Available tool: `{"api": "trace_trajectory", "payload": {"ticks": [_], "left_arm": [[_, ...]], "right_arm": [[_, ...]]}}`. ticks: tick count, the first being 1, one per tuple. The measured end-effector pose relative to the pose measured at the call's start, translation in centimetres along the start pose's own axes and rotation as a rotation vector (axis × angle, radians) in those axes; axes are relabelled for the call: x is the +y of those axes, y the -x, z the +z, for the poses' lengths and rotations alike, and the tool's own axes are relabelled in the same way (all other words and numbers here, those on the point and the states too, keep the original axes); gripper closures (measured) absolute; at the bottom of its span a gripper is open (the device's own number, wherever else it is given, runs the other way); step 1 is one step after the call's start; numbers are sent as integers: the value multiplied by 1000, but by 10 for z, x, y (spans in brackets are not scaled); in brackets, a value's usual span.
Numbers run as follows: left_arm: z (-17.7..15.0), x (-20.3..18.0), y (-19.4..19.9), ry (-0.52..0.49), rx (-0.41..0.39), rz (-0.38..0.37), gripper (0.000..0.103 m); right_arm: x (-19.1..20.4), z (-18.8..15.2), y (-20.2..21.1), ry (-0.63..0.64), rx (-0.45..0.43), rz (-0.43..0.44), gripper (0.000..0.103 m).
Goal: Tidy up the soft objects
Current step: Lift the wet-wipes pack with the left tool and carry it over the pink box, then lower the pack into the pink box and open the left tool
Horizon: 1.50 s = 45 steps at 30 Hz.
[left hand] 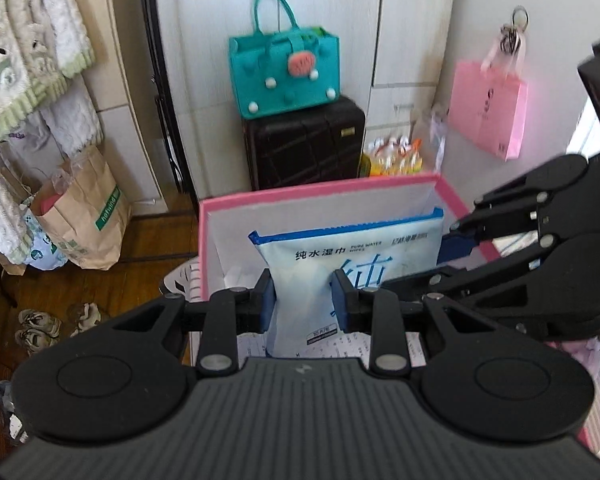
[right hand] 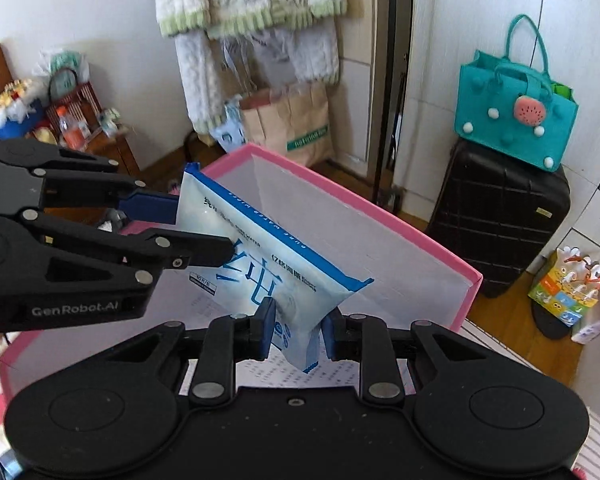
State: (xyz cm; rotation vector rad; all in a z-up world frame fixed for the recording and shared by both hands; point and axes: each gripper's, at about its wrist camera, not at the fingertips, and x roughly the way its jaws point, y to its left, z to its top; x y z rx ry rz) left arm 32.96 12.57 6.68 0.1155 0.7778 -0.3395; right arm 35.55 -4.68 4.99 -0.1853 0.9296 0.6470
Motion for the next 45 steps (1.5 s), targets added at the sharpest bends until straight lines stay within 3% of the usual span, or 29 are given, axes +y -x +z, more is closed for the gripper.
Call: {"api": "trace_trajectory", "payload": {"ticks": [7, 12, 21, 27, 35, 45], "left_arm": [[-3, -6, -13, -35, 48, 6, 75], [-2, -7, -25, -29, 82, 39, 75], [-1, -13, -28, -47, 23, 145, 75], [-1, -13, -15, -42, 6, 146, 72], [-5, -22, 22, -60, -6, 169, 64], [-15, -40, 93, -102, -50, 151, 57]], "right_arm": [[-12, 0, -10, -44, 66, 0, 74], [-7, 3, -17, 0, 96, -37, 75], [-6, 10, -28, -23, 110, -80, 72], [-3, 5, -15, 11, 60, -135, 72], [10, -8, 27, -2, 26, -39, 71], [29, -37, 90, 8, -50, 6, 64]]}}
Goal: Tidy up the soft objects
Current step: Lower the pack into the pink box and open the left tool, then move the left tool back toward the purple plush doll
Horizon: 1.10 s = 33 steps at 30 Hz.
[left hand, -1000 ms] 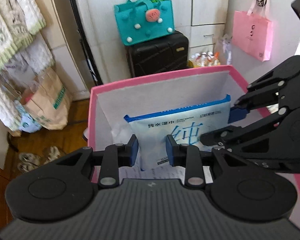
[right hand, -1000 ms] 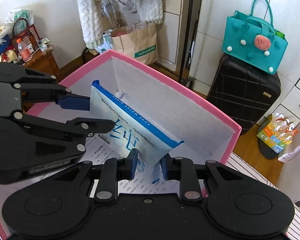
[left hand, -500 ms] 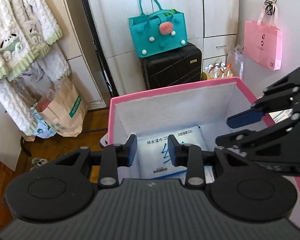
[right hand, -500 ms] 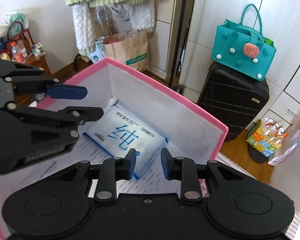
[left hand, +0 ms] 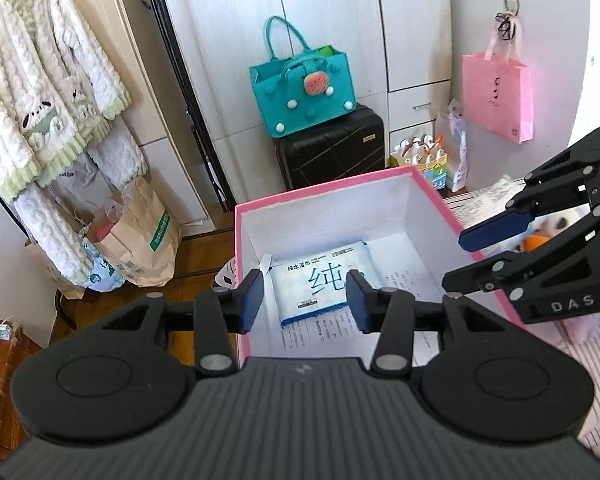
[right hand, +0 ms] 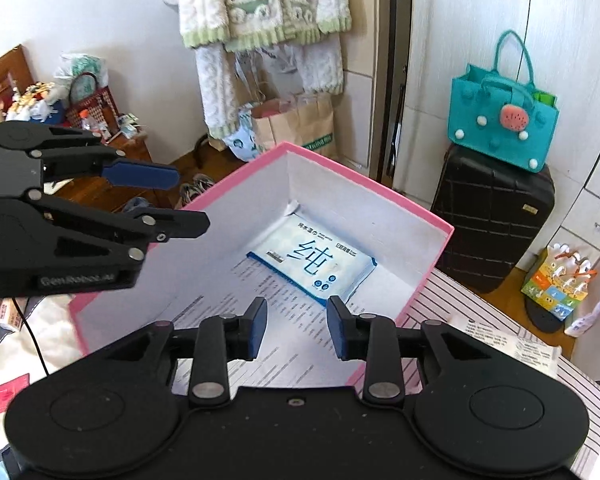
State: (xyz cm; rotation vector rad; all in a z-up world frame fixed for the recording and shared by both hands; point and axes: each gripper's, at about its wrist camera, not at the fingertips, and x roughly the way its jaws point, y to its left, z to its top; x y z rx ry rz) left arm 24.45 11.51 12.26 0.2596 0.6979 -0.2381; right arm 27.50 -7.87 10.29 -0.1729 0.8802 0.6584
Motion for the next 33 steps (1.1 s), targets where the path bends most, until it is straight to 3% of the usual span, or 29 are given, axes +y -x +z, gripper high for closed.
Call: {"api": "trace_trajectory", "payload": {"ticks": [9, 20, 24, 33], "left_arm": [[-8, -4, 53, -21, -36, -24, 47], [-33, -23, 90, -51, -42, -63, 36], [-42, -34, 99, -70, -51, -80, 29], [-69, -58, 105, -57, -46, -161, 27]], "right_arm": [[20, -26, 53, 53, -76, 29, 57], [43, -67, 105, 120, -138, -4, 47], [48, -86, 118, 125, -154, -15, 31], [42, -135, 133, 96, -167, -33, 28]]}}
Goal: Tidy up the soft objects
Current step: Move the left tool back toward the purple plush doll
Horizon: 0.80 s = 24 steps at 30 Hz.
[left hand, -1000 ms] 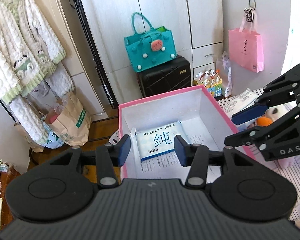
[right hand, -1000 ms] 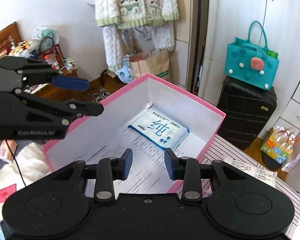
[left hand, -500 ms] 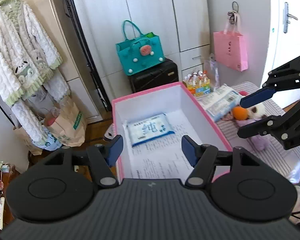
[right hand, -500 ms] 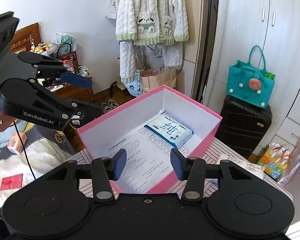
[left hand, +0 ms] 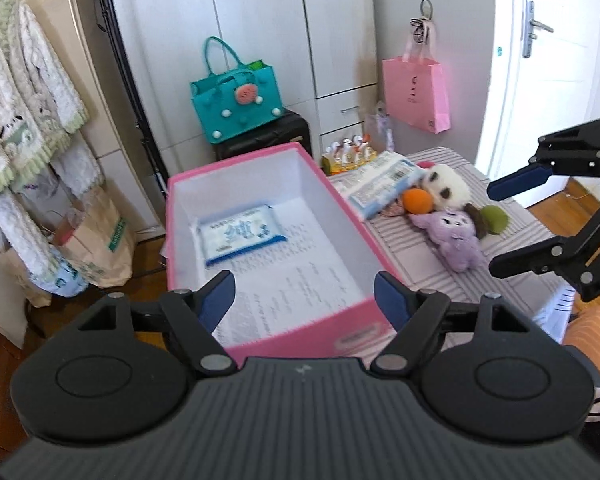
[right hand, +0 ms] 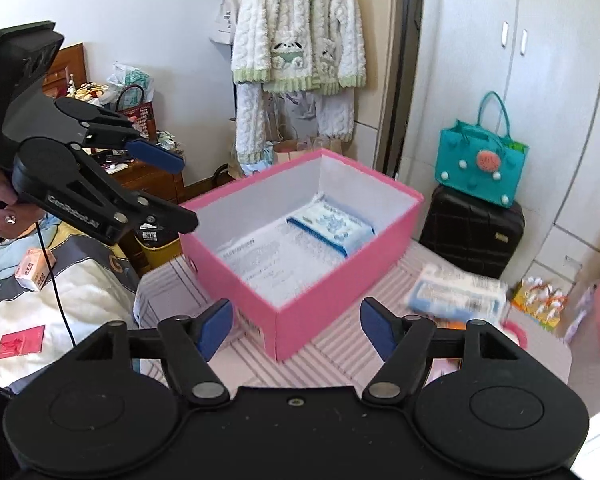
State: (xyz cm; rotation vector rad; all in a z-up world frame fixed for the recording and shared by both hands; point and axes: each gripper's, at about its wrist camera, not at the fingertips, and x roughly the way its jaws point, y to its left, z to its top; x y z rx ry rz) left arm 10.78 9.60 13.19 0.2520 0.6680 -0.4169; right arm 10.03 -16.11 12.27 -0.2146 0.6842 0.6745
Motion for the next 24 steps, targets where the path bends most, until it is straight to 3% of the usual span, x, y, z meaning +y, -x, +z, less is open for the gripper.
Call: {"api": "trace_trajectory", "payload": {"ticks": [3, 6, 15, 20, 24], "left_arm": [[-13, -10, -1, 7, -9, -32, 26], [-26, -19, -5, 25, -20, -59, 17], [-52, -47, -24, 80, -106, -71, 16], [-56, -65, -39, 97, -142, -100, 12], [-58, -80, -51, 119, -148, -161, 12]], "right_arm": [[-5, -21, 3, -25, 3, -8, 26], [-9, -40, 5, -47, 7, -12, 20], [-36, -96, -3, -187, 11, -32, 19], [-37, -125, -12, -171, -12, -112, 19], [-41, -140, -19, -163, -46, -123, 19]]}}
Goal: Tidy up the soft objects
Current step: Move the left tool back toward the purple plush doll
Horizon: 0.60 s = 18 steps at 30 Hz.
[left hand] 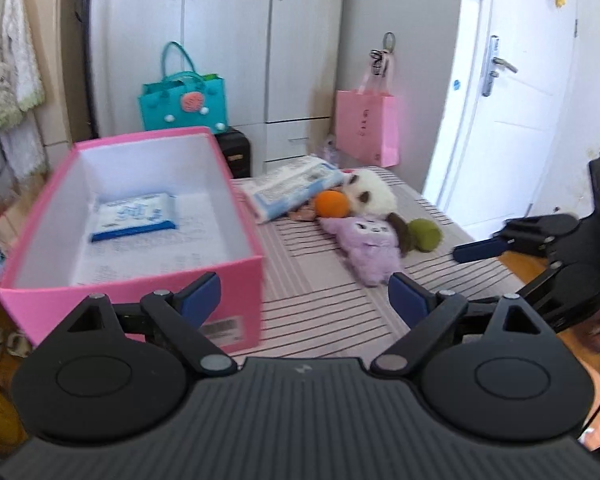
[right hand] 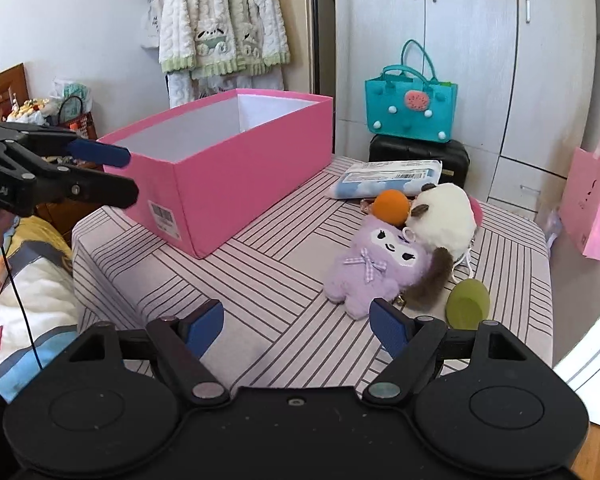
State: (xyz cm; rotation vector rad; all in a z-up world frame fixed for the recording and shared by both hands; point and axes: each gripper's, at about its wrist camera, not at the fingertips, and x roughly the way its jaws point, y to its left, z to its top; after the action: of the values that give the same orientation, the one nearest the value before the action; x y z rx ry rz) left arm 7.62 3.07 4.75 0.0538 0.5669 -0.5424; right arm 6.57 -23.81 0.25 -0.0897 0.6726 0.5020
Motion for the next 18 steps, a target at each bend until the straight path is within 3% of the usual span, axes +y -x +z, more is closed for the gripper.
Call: {"api": "trace_trajectory", "payload": {"ticks": [9, 18], "left_arm": [[1, -29, -38, 4, 16, -82, 11], [0, -52, -91, -34, 57, -92, 11]], "right_arm": [[-9, -14, -21, 22, -53, -43, 19], [-22, -19, -49, 17, -65, -79, 19]]}}
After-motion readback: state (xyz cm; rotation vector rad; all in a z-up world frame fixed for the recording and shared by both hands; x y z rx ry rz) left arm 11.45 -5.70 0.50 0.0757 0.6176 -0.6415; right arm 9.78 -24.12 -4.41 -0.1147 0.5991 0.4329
